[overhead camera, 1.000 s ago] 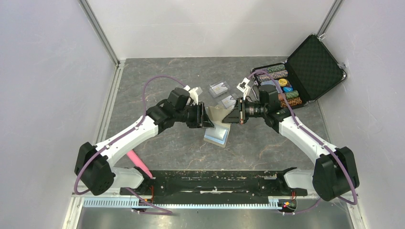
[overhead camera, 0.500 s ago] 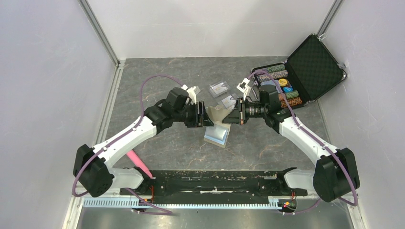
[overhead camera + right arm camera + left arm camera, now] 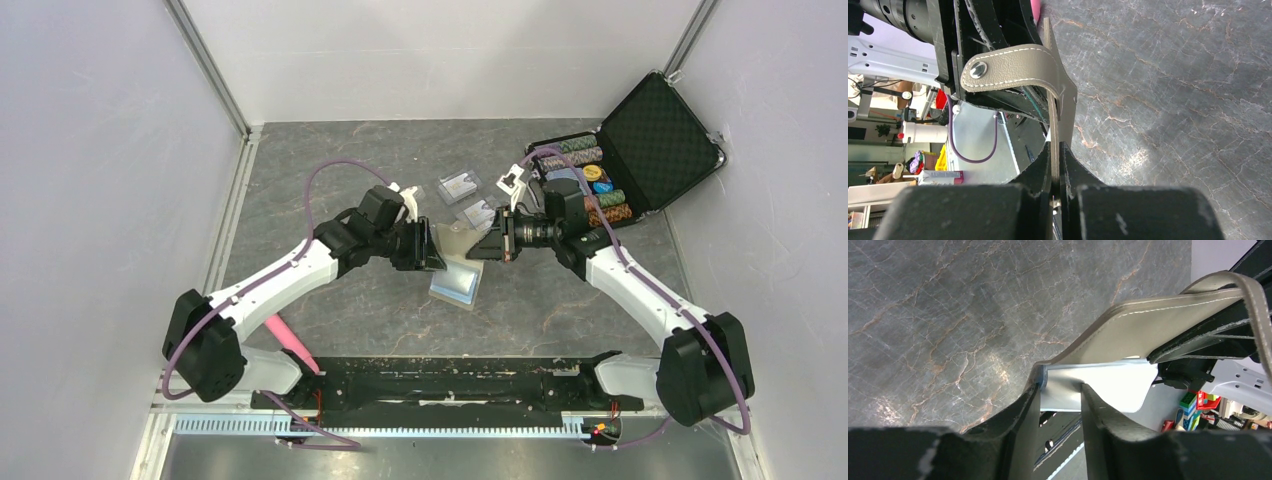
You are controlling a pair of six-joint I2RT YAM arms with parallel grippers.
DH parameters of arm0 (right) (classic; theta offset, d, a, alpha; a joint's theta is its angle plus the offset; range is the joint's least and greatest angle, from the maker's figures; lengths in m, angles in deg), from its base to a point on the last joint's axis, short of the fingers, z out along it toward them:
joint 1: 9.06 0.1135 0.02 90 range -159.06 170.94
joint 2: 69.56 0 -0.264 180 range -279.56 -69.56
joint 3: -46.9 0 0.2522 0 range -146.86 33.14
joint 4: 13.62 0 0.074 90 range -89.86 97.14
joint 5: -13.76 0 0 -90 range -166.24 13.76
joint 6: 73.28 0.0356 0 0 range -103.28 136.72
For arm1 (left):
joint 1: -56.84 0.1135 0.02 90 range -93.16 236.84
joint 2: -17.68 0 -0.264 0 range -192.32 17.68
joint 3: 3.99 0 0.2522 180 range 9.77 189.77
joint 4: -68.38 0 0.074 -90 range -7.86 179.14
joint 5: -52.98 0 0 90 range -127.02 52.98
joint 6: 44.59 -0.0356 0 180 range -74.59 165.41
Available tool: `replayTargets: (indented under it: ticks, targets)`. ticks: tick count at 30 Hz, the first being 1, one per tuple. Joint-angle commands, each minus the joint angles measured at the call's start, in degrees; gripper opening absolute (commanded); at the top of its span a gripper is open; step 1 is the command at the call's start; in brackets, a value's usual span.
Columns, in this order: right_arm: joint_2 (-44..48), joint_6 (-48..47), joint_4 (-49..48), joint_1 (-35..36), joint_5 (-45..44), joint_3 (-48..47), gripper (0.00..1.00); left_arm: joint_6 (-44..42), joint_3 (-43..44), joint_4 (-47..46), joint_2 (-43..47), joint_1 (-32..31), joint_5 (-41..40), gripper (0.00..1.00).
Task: Put the credit cards into the card holder
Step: Open the card holder.
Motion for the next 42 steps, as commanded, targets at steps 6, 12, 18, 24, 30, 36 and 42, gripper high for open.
replayTargets:
  ticks: [6, 12, 18, 24, 30, 36, 42]
  targets:
    - [1.3, -1.3, -0.7, 0.2, 0.8, 0.3, 0.00, 1.5, 1.3, -7.8, 2.9, -0.4, 4.1, 0.41]
    - [1.3, -1.6, -0.6, 0.2, 1.3, 1.0, 0.00, 3.8, -0.6, -11.8, 6.0, -0.4, 3.8, 0.48]
    - [1.1, -2.1, -0.3, 0.2, 2.0, 1.3, 0.00, 0.1, 3.8, -2.6, 4.6, -0.4, 1.9, 0.53]
    - [1.0, -2.9, 0.3, 0.2, 2.2, 1.5, 0.00, -1.5, 6.5, -0.2, 4.2, -0.4, 1.7, 0.54]
    - [1.3, -3.6, 1.2, 0.2, 2.5, 1.6, 0.00, 0.2, 6.1, -4.3, 3.4, -0.4, 4.3, 0.58]
    - [1.3, -1.9, 0.8, 0.2, 4.0, 0.8, 0.00, 3.7, 2.5, -11.5, 3.5, -0.4, 6.5, 0.62]
    - [0.2, 6.1, -0.3, 0.2, 5.5, -0.1, 0.00, 5.9, -0.7, -16.1, 5.7, 0.2, 5.1, 0.66]
